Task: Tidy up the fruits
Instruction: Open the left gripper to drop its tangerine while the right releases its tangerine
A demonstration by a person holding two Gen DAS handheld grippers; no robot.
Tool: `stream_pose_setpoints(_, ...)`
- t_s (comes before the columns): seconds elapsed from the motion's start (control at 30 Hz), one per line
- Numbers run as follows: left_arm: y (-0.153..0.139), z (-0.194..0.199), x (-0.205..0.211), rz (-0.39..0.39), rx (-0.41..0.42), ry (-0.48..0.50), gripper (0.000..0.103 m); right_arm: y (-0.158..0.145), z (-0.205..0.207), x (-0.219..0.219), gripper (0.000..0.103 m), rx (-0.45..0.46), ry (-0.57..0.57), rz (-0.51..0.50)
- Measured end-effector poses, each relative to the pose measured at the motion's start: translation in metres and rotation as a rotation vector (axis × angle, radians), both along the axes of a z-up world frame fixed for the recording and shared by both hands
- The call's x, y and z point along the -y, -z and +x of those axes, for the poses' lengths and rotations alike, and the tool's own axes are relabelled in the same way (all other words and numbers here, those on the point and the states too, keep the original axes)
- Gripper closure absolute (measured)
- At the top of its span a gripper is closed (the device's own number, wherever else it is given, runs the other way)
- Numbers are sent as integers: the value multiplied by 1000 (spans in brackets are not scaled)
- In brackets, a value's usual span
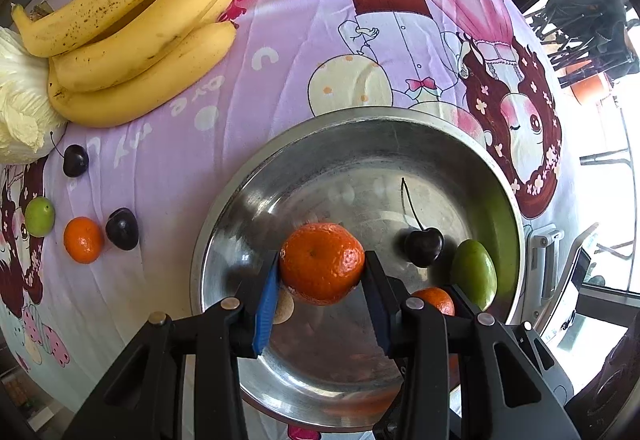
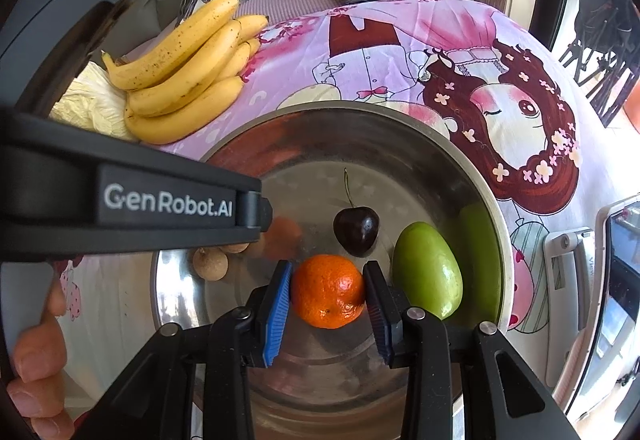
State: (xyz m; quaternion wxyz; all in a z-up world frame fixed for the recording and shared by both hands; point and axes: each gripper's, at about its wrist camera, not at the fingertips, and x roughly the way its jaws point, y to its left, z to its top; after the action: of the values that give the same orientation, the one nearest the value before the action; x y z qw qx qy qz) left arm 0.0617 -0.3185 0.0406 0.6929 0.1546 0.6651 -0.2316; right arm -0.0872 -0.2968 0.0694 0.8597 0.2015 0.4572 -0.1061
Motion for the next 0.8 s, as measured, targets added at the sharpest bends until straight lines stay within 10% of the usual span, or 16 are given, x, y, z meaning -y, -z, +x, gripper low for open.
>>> stream_pose_setpoints(0.8,-12,-1,-11,-28,-2,-2,60,5,4,7,61,-9,20,12)
